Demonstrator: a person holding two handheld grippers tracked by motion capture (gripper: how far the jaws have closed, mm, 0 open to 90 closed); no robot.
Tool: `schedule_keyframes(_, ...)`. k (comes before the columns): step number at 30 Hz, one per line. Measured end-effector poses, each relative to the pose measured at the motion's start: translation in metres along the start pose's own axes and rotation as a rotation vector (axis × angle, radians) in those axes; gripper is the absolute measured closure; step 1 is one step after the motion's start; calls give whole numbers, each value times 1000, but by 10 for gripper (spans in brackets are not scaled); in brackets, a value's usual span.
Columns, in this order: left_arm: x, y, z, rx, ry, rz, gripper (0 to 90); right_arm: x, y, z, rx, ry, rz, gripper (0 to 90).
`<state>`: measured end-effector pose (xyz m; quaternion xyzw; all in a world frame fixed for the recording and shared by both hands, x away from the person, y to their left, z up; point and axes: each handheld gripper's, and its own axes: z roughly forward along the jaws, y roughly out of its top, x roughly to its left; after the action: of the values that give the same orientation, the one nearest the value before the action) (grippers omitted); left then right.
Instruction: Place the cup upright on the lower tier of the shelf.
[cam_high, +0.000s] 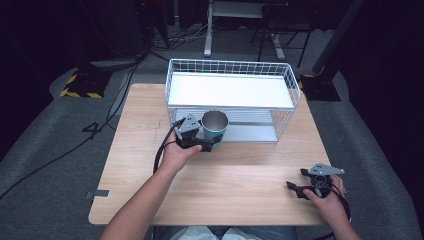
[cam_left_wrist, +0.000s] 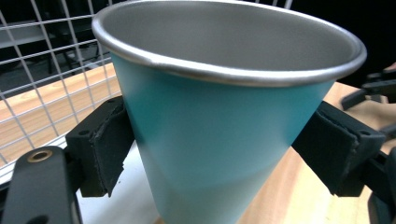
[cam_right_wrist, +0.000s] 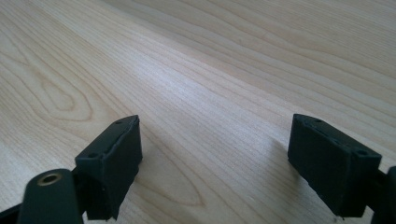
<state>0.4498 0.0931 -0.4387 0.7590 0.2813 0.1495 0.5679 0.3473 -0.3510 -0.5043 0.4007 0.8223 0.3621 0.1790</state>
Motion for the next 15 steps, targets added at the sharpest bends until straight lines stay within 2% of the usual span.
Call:
schedule_keyframes(1, 3, -1, 5, -4, -1, -18, 164, 0, 0, 0, 0, 0, 0, 178)
schedule_keyframes(3, 4, -2, 8, -9, 5, -25, 164, 0, 0, 0, 0, 0, 0, 178)
schedule_keyframes(7, 8, -3, 18, -27, 33, -36, 164, 0, 0, 0, 0, 0, 0, 178)
schedule_keyframes(8, 11, -2, 22, -27, 52, -34, 164, 0, 0, 0, 0, 0, 1, 179)
schedule_keyframes(12, 16, -2, 30, -39, 65, -42, 164, 0, 0, 0, 0, 0, 1, 178)
schedule_keyframes(13, 18, -2, 32, -39, 69, -43, 164, 0, 0, 0, 0, 0, 1, 179)
schedule_keyframes(15, 19, -3, 35, -53, 84, -15, 164, 0, 0, 0, 0, 0, 1, 179)
